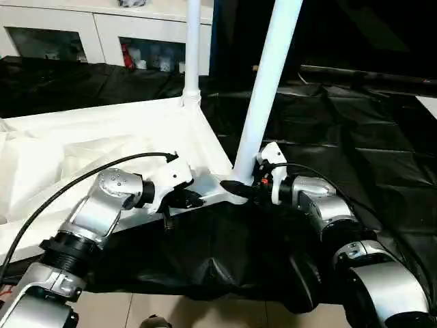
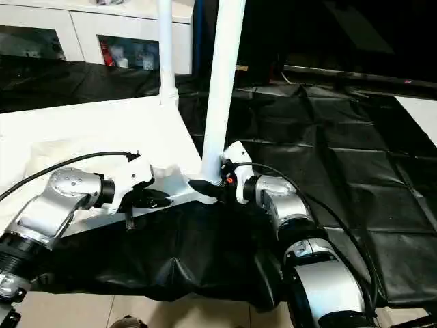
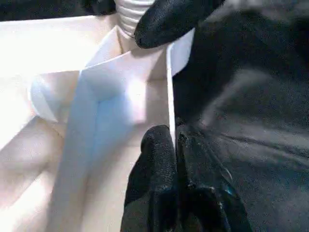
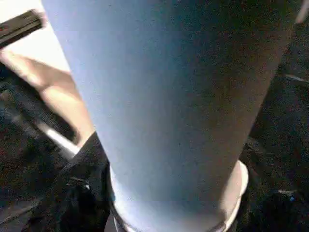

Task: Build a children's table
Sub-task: Rotate leg to tighten

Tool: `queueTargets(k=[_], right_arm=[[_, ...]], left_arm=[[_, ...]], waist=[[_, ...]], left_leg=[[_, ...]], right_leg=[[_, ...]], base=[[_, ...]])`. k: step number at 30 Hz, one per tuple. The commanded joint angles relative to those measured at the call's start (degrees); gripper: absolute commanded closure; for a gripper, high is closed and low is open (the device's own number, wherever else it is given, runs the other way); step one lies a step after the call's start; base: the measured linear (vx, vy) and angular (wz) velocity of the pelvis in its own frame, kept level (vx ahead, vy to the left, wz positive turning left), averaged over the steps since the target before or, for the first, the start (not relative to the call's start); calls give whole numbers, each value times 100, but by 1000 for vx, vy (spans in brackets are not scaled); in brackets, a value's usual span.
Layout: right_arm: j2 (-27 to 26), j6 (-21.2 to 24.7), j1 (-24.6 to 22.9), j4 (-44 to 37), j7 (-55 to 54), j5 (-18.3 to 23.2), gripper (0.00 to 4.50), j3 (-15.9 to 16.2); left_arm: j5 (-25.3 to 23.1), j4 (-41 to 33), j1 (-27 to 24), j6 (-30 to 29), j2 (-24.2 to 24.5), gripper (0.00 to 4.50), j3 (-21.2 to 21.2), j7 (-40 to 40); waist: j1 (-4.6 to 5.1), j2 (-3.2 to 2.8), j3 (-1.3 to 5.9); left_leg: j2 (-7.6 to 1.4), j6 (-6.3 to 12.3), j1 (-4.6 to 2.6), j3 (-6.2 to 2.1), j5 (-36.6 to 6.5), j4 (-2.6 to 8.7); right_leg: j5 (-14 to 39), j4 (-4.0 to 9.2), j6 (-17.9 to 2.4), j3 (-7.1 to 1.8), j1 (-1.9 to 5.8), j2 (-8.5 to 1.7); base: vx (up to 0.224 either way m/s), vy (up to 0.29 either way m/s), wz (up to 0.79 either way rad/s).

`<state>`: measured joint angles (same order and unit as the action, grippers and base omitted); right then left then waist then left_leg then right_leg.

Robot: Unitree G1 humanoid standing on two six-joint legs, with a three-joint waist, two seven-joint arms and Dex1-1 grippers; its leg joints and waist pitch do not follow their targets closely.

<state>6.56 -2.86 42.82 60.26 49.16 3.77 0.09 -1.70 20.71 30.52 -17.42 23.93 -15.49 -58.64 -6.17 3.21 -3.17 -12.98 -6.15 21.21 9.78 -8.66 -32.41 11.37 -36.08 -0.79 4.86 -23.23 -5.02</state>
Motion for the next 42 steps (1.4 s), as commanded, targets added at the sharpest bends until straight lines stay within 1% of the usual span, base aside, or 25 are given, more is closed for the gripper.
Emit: queueTargets(k=[1, 2, 3, 4, 5, 6, 8, 10, 12, 14, 15, 16, 18, 19, 21, 23, 25, 26, 27, 28, 31, 33, 36, 41, 42], right_arm=[[-159, 191, 94, 298, -906, -105, 170, -103], [-171, 199, 100, 312, -973, -103, 170, -115], [-340, 335, 184, 491, -1774, -30, 170, -291], [-447, 406, 236, 593, -2185, 51, 171, -409], [-538, 458, 278, 672, -2504, 127, 171, -503], [-634, 478, 319, 745, -2765, 194, 171, -587], [-833, 448, 391, 866, -3194, 276, 171, -703], [-1040, 413, 476, 981, -3462, 249, 171, -716], [-1194, 237, 504, 1028, -3451, 187, 171, -674], [-1261, 172, 515, 1034, -3332, 201, 171, -685], [-1275, 188, 532, 1028, -3214, 270, 115, -749], [-1274, 175, 556, 1030, -3182, 293, 115, -793], [-1261, 188, 573, 1027, -3132, 311, 82, -814], [-1257, 202, 583, 1030, -3104, 327, 82, -829], [-1155, 96, 604, 984, -2961, 203, 54, -718], [-1073, -6, 618, 976, -2864, 102, 54, -653], [-930, -92, 569, 869, -2529, 42, 54, -554], [-777, -190, 486, 743, -2172, -63, 54, -407], [-713, -234, 449, 697, -2032, -107, 54, -343], [-713, -234, 449, 697, -2032, -107, 54, -343], [-421, -359, 254, 446, -1364, -218, 54, -107], [-118, -457, 35, 135, -606, -247, 54, 68], [199, -443, -181, -247, 261, -148, 54, 170], [553, -268, -471, -830, 1396, 66, 54, 389], [669, -148, -583, -1069, 1816, 153, 54, 480]], left_arm=[[82, -39, 328, 2, -404, 450, -22, 325], [74, -21, 338, -6, -423, 450, -17, 360], [-35, 219, 473, -146, -672, 450, 39, 829], [-89, 365, 555, -240, -820, 450, 60, 1077], [-135, 494, 625, -310, -949, 450, 83, 1286], [-181, 631, 699, -368, -1079, 450, 106, 1506], [-268, 862, 821, -445, -1323, 450, 116, 1862], [-352, 1036, 910, -465, -1536, 450, 62, 2101], [-434, 1099, 937, -350, -1626, 450, -69, 2123], [-451, 1064, 923, -288, -1635, 450, -132, 2059], [-455, 1032, 904, -219, -1604, 450, -153, 1990], [-460, 1030, 892, -109, -1571, 450, -166, 1926], [-449, 1021, 882, -44, -1543, 450, -161, 1883], [-439, 1021, 880, -30, -1534, 450, -157, 1876], [-281, 889, 787, 256, -1440, 450, -126, 1549], [-227, 793, 712, 387, -1368, 450, -115, 1335], [-167, 647, 595, 433, -1247, 450, -125, 1103], [-77, 517, 485, 463, -1134, 450, -128, 872], [-33, 473, 448, 446, -1096, 450, -125, 781], [-33, 473, 448, 446, -1096, 450, -125, 781], [125, 256, 293, 558, -891, 450, -156, 355], [191, 175, 193, 651, -720, 450, -145, 85], [276, 94, 95, 753, -530, 450, -124, -272], [405, -15, -3, 816, -284, 450, -97, -711], [459, -32, -19, 840, -161, 450, -92, -893]], waist=[[21, -74, 380], [2, -80, 389], [8, -76, 395], [23, -58, 382], [20, -76, 387], [13, -72, 386], [-9, -60, 401], [-17, -50, 416], [-34, -42, 415], [-37, -42, 406], [-36, -46, 407], [-39, -39, 404], [-25, -45, 399], [-17, -43, 397], [-16, -45, 393], [-9, -47, 396], [16, -50, 406], [29, -46, 406], [29, -55, 411], [33, -58, 403], [30, -61, 401], [32, -69, 395], [20, -62, 392], [-40, -61, 377], [-58, -43, 375]], left_leg=[[-36, -15, -95, 63, -1189, 343], [-35, -52, -107, 53, -1218, 340], [-34, -68, -84, 49, -1218, 344], [-28, -112, -94, 51, -1272, 350], [-27, -124, -102, 52, -1299, 349], [-29, -146, -121, 60, -1303, 344], [-19, -134, -99, 58, -1287, 339], [-6, -63, -70, 61, -1093, 323], [-4, -33, -70, 63, -1080, 320], [-5, -8, -61, 61, -1168, 325], [-8, -1, -62, 57, -1193, 327], [-9, 15, -61, 56, -1224, 329], [-11, 19, -49, 49, -1257, 339], [-11, 15, -59, 53, -1302, 338], [-15, 13, -59, 51, -1349, 343], [-15, 3, -43, 44, -1312, 344], [-20, 32, -34, 41, -1230, 336], [-18, 54, -27, 46, -1195, 333], [-25, 95, -26, 47, -1129, 323], [-26, 135, -37, 59, -1102, 319], [-26, 180, -37, 57, -1141, 316], [-34, 213, -41, 57, -1174, 321], [-32, 286, -42, 63, -1189, 312], [-51, 266, -66, 68, -1303, 318], [-50, 274, -69, 68, -1313, 319]], right_leg=[[633, 401, -1306, -293, 283, -277], [702, 404, -1285, -289, 297, -290], [755, 398, -1237, -288, 311, -291], [869, 418, -1194, -292, 300, -287], [928, 419, -1177, -297, 289, -294], [964, 432, -1137, -301, 270, -294], [901, 428, -1068, -293, 292, -292], [593, 396, -1031, -290, 308, -281], [541, 398, -1022, -283, 308, -284], [674, 420, -978, -277, 308, -292], [715, 421, -963, -277, 311, -293], [761, 428, -946, -277, 310, -295], [811, 429, -930, -274, 311, -295], [879, 441, -927, -273, 302, -293], [1003, 457, -922, -274, 299, -301], [1005, 451, -931, -273, 305, -305], [826, 427, -1001, -270, 322, -305], [763, 423, -1020, -272, 326, -300], [646, 407, -1077, -271, 334, -306], [560, 404, -1141, -277, 318, -300], [550, 401, -1194, -274, 335, -295], [563, 405, -1210, -276, 328, -295], [547, 411, -1217, -278, 335, -279], [843, 430, -1225, -278, 315, -285], [906, 440, -1196, -273, 325, -280]], base=[[0, 0, 0], [0, 0, 0], [0, 0, 0], [0, 0, 0], [0, 0, 0], [0, 0, 0], [0, 0, 0], [0, 0, 0], [0, 0, 0], [0, 0, 0], [0, 0, 0], [0, 0, 0], [0, 0, 0], [0, 0, 0], [0, 0, 0], [0, 0, 0], [0, 0, 0], [0, 0, 0], [0, 0, 0], [0, 0, 0], [0, 0, 0], [0, 0, 0], [0, 0, 0], [0, 0, 0], [0, 0, 0]])
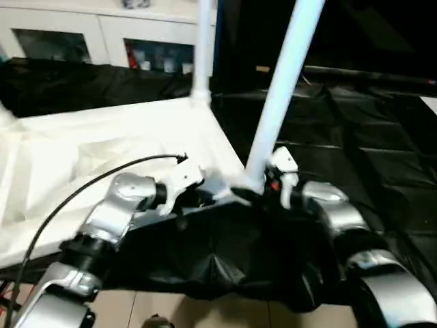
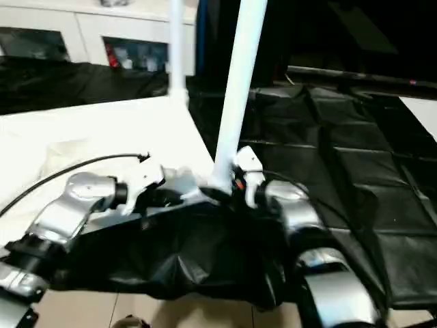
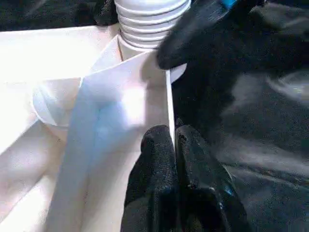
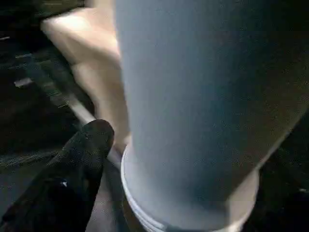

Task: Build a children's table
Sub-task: Rotate leg to tighten

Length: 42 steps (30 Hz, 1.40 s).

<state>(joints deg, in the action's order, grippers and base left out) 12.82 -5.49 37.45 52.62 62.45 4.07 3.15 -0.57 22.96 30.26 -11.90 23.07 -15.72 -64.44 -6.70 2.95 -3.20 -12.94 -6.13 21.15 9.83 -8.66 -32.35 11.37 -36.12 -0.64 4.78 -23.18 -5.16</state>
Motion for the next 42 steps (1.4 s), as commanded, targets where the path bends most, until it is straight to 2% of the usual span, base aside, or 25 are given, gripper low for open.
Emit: queueTargets(k=[1, 5, 6, 14, 17, 19, 21, 22, 23, 24, 25, 26, 27, 31, 32, 33, 34, 35, 37, 38, 39, 40, 42], right_arm=[[80, 151, -91, -397, 639, 157, 54, 212], [133, 226, -190, -577, 947, 164, 68, 293], [138, 246, -200, -599, 971, 162, 85, 299], [137, 324, -271, -696, 931, 130, 158, 378], [105, 352, -313, -725, 910, 131, 167, 376], [28, 384, -334, -688, 792, 154, 172, 325], [-150, 475, -308, -533, 384, 188, 173, 198], [-460, 618, -201, -279, -356, 335, 174, -102], [-550, 652, -165, -196, -599, 352, 174, -171], [-588, 666, -150, -162, -700, 359, 175, -200], [-588, 666, -150, -162, -700, 359, 175, -200], [-796, 650, -80, 19, -1260, 306, 175, -257], [-961, 582, -6, 205, -1698, 220, 175, -253], [-1486, 525, 294, 824, -3201, 55, 175, -354], [-1486, 525, 294, 824, -3201, 55, 175, -354], [-1616, 482, 349, 927, -3366, 36, 175, -398], [-1674, 444, 364, 956, -3362, 8, 140, -398], [-1711, 413, 367, 964, -3334, -18, 119, -384], [-1851, 322, 378, 986, -3183, -82, 102, -329], [-1869, 312, 376, 983, -3126, -97, 82, -299], [-1865, 293, 379, 990, -3118, -114, 82, -281], [-1856, 249, 384, 1006, -3100, -153, 58, -240], [-1788, 151, 382, 1001, -3036, -216, 58, -175]], left_arm=[[354, -261, 2, 282, -27, 450, -67, -375], [373, -313, -69, 271, 216, 450, -122, -761], [371, -317, -78, 274, 241, 450, -129, -798], [389, -289, -134, 275, 343, 450, -65, -828], [386, -267, -129, 298, 344, 450, -50, -787], [336, -206, -97, 288, 302, 450, -27, -636], [142, 3, 25, 297, 162, 450, 24, -145], [-21, 284, 199, 191, -38, 450, 127, 468], [-40, 334, 237, 152, -88, 450, 146, 578], [-48, 354, 253, 136, -108, 450, 154, 623], [-48, 354, 253, 136, -108, 450, 154, 623], [-100, 427, 330, 5, -219, 450, 173, 889], [-183, 503, 409, -124, -330, 450, 200, 1210], [-399, 714, 634, -563, -716, 450, 290, 2162], [-399, 714, 634, -563, -716, 450, 290, 2162], [-443, 740, 667, -625, -833, 450, 298, 2350], [-463, 751, 678, -628, -890, 450, 292, 2419], [-470, 748, 680, -623, -929, 450, 281, 2443], [-491, 719, 680, -584, -1066, 450, 217, 2498], [-493, 685, 661, -510, -1077, 450, 175, 2445], [-485, 666, 651, -489, -1076, 450, 164, 2412], [-467, 624, 627, -440, -1075, 450, 138, 2338], [-394, 517, 556, -283, -1027, 450, 88, 2086]], waist=[[-16, -6, 383], [-29, -11, 383], [-36, -5, 383], [-37, 16, 386], [-40, 16, 389], [-36, 8, 388], [-27, 12, 383], [-7, 6, 363], [-12, 0, 359], [-2, 11, 375], [-2, 11, 375], [8, 9, 374], [37, -41, 369], [60, -30, 385], [78, -28, 378], [65, -27, 393], [68, -14, 390], [60, -19, 399], [56, -6, 397], [56, -6, 396], [51, -7, 394], [53, -11, 389], [54, -27, 388]], left_leg=[[-63, 296, -45, 61, -1276, 308], [-59, 281, -42, 60, -1215, 313], [-61, 264, -55, 59, -1234, 313], [-53, 209, -59, 58, -1183, 315], [-51, 211, -57, 60, -1157, 311], [-52, 198, -56, 59, -1173, 313], [-51, 173, -58, 56, -1207, 321], [-50, 107, -83, 57, -1258, 337], [-45, 54, -103, 55, -1344, 342], [-39, -18, -84, 37, -1412, 345], [-39, -18, -84, 37, -1412, 345], [-46, -36, -82, 30, -1465, 349], [-48, -92, -84, 30, -1488, 362], [-41, -167, -89, 24, -1504, 355], [-37, -183, -79, 22, -1484, 364], [-38, -171, -101, 27, -1513, 349], [-32, -142, -70, 22, -1470, 353], [-31, -121, -77, 28, -1456, 346], [-30, -35, -63, 38, -1365, 339], [-26, -21, -56, 37, -1361, 340], [-26, -8, -58, 37, -1379, 342], [-27, -10, -61, 36, -1430, 346], [-32, -25, -66, 32, -1505, 351]], right_leg=[[876, 424, -1200, -267, 325, -267], [872, 417, -1222, -262, 306, -269], [913, 419, -1226, -261, 298, -274], [857, 408, -1218, -266, 301, -273], [846, 407, -1201, -267, 301, -277], [865, 410, -1188, -270, 299, -278], [923, 418, -1175, -272, 294, -280], [1032, 440, -1161, -285, 262, -276], [1190, 462, -1147, -285, 255, -290], [1441, 465, -1074, -273, 288, -310], [1441, 465, -1074, -273, 288, -310], [1580, 489, -970, -272, 279, -314], [1546, 493, -965, -282, 254, -305], [1484, 481, -978, -277, 255, -304], [1460, 475, -985, -278, 255, -299], [1432, 482, -972, -271, 251, -298], [1355, 475, -957, -269, 274, -295], [1297, 473, -954, -269, 273, -291], [1081, 461, -975, -272, 276, -283], [1063, 456, -975, -274, 283, -281], [1101, 463, -968, -274, 282, -287], [1179, 473, -959, -274, 278, -288], [1253, 483, -951, -275, 273, -291]], base=[[0, 0, 0], [0, 0, 0], [0, 0, 0], [0, 0, 0], [0, 0, 0], [0, 0, 0], [0, 0, 0], [0, 0, 0], [0, 0, 0], [0, 0, 0], [0, 0, 0], [0, 0, 0], [0, 0, 0], [0, 0, 0], [0, 0, 0], [0, 0, 0], [0, 0, 0], [0, 0, 0], [0, 0, 0], [0, 0, 0], [0, 0, 0], [0, 0, 0], [0, 0, 0]])
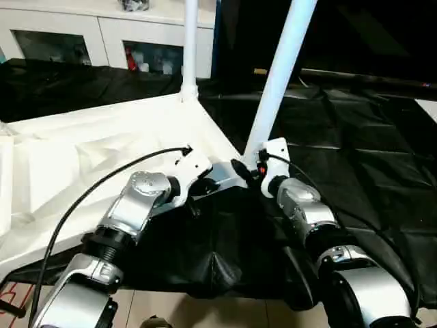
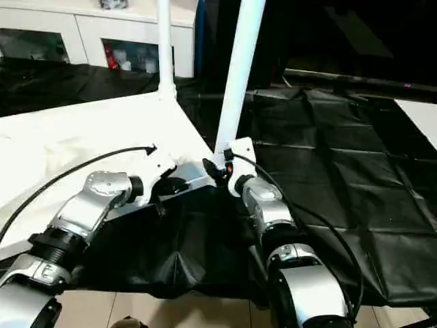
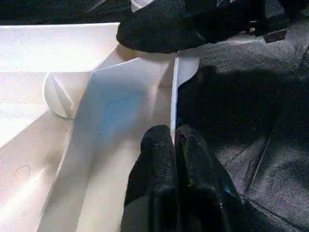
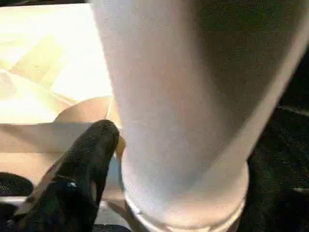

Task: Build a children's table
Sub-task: Rotate leg to tighten

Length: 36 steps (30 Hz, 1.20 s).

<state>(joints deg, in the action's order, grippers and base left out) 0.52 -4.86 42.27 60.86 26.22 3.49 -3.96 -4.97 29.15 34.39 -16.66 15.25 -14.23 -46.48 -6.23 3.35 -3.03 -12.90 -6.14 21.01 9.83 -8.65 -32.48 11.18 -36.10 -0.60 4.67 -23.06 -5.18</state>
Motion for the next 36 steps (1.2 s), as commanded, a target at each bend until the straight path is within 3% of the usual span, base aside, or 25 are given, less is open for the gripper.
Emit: queueTargets(k=[1, 5, 9, 14, 17, 23, 28, 31, 36], right_arm=[[-503, 28, -92, 177, 683, -152, 47, 552], [-164, -127, -153, -40, 1514, -116, 47, 671], [470, -270, -336, -403, 2775, -228, 47, 974], [985, -232, -493, -784, 3724, -219, 47, 1173], [1236, 22, -570, -1032, 4347, -128, 47, 1268], [1337, 29, -593, -1180, 4679, -45, 63, 1314], [1315, 36, -594, -1226, 4711, -11, 111, 1302], [1295, 304, -643, -1350, 4842, 70, 142, 1310], [1240, 331, -717, -1310, 4675, 33, 167, 1274]], left_arm=[[81, -170, 97, 241, -197, 450, -88, 140], [220, -396, -88, 537, 81, 450, -204, -523], [378, -629, -283, 737, 483, 450, -282, -1332], [492, -705, -394, 889, 824, 450, -345, -1924], [573, -765, -439, 811, 976, 450, -358, -2230], [614, -745, -436, 821, 1033, 450, -353, -2433], [665, -769, -437, 814, 1034, 450, -350, -2479], [690, -765, -434, 806, 1048, 450, -341, -2519], [648, -743, -429, 803, 1003, 450, -288, -2409]], waist=[[7, -64, 374], [25, -76, 389], [49, -68, 397], [-1, -72, 370], [-42, -69, 356], [-60, -42, 375], [-65, -50, 384], [-84, -52, 383], [-99, -52, 377]], left_leg=[[-39, -26, -56, 32, -1513, 365], [-40, 17, -36, 24, -1444, 359], [-34, 199, -25, 44, -1194, 329], [-64, 249, -43, 58, -1345, 330], [-68, 199, -59, 55, -1498, 342], [-62, 162, -52, 51, -1364, 336], [-57, 180, -50, 54, -1267, 326], [-59, 199, -56, 56, -1244, 325], [-61, 140, -57, 50, -1349, 336]], right_leg=[[1259, 477, -959, -265, 258, -286], [1001, 447, -1032, -261, 286, -278], [524, 403, -1218, -265, 310, -263], [674, 405, -1285, -263, 295, -254], [1041, 436, -1227, -261, 291, -259], [946, 421, -1237, -264, 289, -270], [777, 401, -1289, -260, 293, -267], [749, 395, -1292, -259, 294, -259], [946, 418, -1234, -259, 287, -274]], base=[[0, 0, 0], [0, 0, 0], [0, 0, 0], [0, 0, 0], [0, 0, 0], [0, 0, 0], [0, 0, 0], [0, 0, 0], [0, 0, 0]])
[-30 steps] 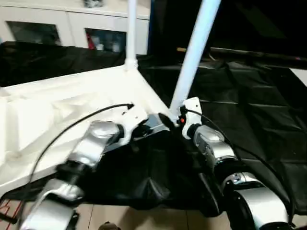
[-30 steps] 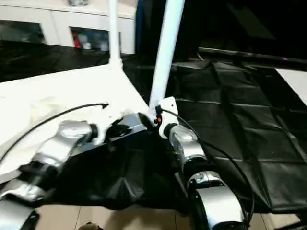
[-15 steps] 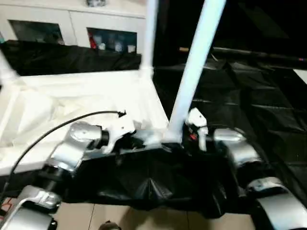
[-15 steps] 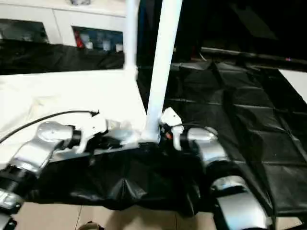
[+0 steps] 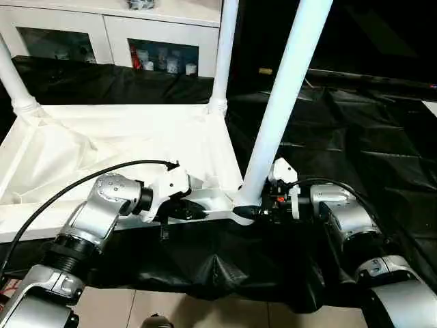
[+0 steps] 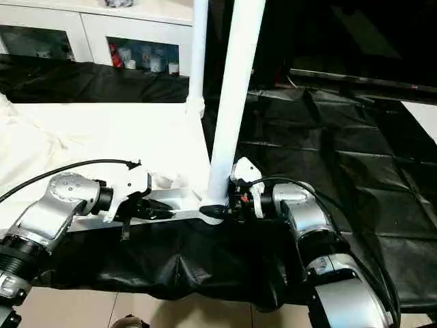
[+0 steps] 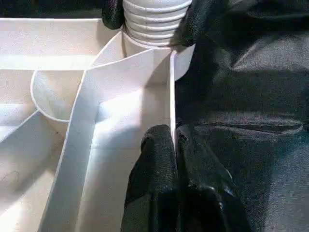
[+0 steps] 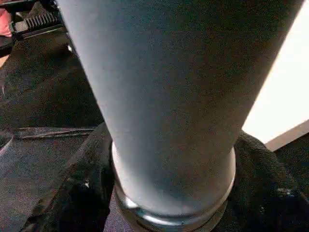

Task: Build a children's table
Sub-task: Rotate leg to tighten

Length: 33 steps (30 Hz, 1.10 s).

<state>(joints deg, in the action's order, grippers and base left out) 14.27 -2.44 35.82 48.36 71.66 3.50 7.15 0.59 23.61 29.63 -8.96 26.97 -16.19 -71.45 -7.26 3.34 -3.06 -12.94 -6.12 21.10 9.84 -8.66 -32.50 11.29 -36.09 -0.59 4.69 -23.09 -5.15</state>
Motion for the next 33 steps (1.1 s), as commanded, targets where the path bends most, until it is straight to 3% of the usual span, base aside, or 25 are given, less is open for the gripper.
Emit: queueTargets(k=[1, 2, 3, 7, 8, 10, 13, 16, 17, 18, 24, 29, 30, 31, 33], right_arm=[[-225, 122, -84, 35, -167, 24, 170, 85], [-229, 123, -84, 39, -181, 24, 172, 82], [-433, 86, -26, 303, -1028, -56, 173, -88], [-808, 282, 131, 707, -2388, -46, 175, -404], [-808, 282, 131, 707, -2388, -46, 175, -404], [-1168, 459, 303, 1029, -3378, 53, 176, -644], [-1558, 296, 465, 1304, -4234, -112, 176, -645], [-1727, 146, 541, 1386, -4308, -134, 176, -637], [-1839, 89, 587, 1416, -4262, -107, 141, -655], [-1878, 66, 602, 1414, -4250, -103, 120, -657], [-1792, -254, 627, 1317, -3882, -303, 62, -394], [-1626, -351, 558, 1173, -3250, -306, 58, -254], [-1337, -398, 455, 983, -2436, -296, 58, -153], [-1325, -399, 451, 977, -2411, -296, 58, -151], [-1061, -378, 389, 844, -1900, -241, 58, -126]], left_arm=[[23, -123, 80, 18, -225, 450, -67, 261], [19, -119, 82, 17, -228, 450, -66, 270], [-75, 56, 204, -105, -409, 450, 36, 714], [-207, 356, 466, -391, -767, 450, 185, 1483], [-207, 356, 466, -391, -767, 450, 185, 1483], [-404, 610, 662, -658, -1044, 450, 154, 2033], [-501, 811, 831, -865, -1437, 450, 161, 2614], [-556, 835, 866, -831, -1574, 450, 113, 2718], [-591, 826, 874, -789, -1628, 450, 71, 2713], [-603, 813, 872, -793, -1636, 450, 50, 2686], [-529, 602, 739, -713, -1430, 450, -25, 2267], [-429, 441, 615, -635, -1250, 450, -23, 1924], [-361, 289, 464, -410, -966, 450, -60, 1428], [-359, 285, 458, -391, -953, 450, -63, 1408], [-255, 151, 341, -213, -717, 450, -91, 988]], waist=[[6, -51, 381], [9, -64, 375], [11, -57, 372], [86, -65, 352], [99, -66, 348], [109, -87, 357], [121, -90, 363], [120, -89, 372], [121, -59, 377], [115, -66, 372], [110, -71, 370], [167, -76, 379], [165, -75, 383], [183, -66, 390], [191, -71, 402]], left_leg=[[-59, 129, -71, 48, -1353, 338], [-57, 117, -69, 47, -1367, 343], [-54, 88, -74, 43, -1421, 348], [-36, -113, -107, 22, -1693, 375], [-33, -121, -102, 22, -1713, 376], [-31, -153, -114, 12, -1772, 380], [-25, -206, -115, 12, -1795, 375], [-28, -131, -85, 15, -1750, 372], [-27, -107, -77, 16, -1722, 371], [-28, -80, -74, 19, -1686, 372], [-29, -51, -69, 16, -1721, 376], [-31, 10, -37, 20, -1532, 369], [-29, 51, -39, 21, -1488, 361], [-32, 137, 6, 20, -1403, 351], [-36, 188, -31, 27, -1305, 339]], right_leg=[[939, 416, -1230, -261, 287, -276], [954, 420, -1225, -265, 282, -277], [1048, 432, -1198, -265, 283, -282], [1737, 514, -1016, -268, 249, -303], [1779, 513, -996, -269, 246, -296], [1839, 533, -938, -269, 233, -293], [1816, 532, -929, -265, 227, -296], [1620, 526, -913, -270, 236, -293], [1572, 522, -912, -265, 246, -286], [1504, 512, -929, -267, 243, -289], [1616, 524, -898, -266, 244, -298], [1163, 471, -1025, -266, 275, -278], [1061, 468, -1074, -264, 288, -279], [872, 441, -1090, -263, 326, -275], [644, 414, -1206, -267, 306, -264]], base=[[0, 0, 0], [0, 0, 0], [0, 0, 0], [0, 0, 0], [0, 0, 0], [0, 0, 0], [0, 0, 0], [0, 0, 0], [0, 0, 0], [0, 0, 0], [0, 0, 0], [0, 0, 0], [0, 0, 0], [0, 0, 0], [0, 0, 0]])
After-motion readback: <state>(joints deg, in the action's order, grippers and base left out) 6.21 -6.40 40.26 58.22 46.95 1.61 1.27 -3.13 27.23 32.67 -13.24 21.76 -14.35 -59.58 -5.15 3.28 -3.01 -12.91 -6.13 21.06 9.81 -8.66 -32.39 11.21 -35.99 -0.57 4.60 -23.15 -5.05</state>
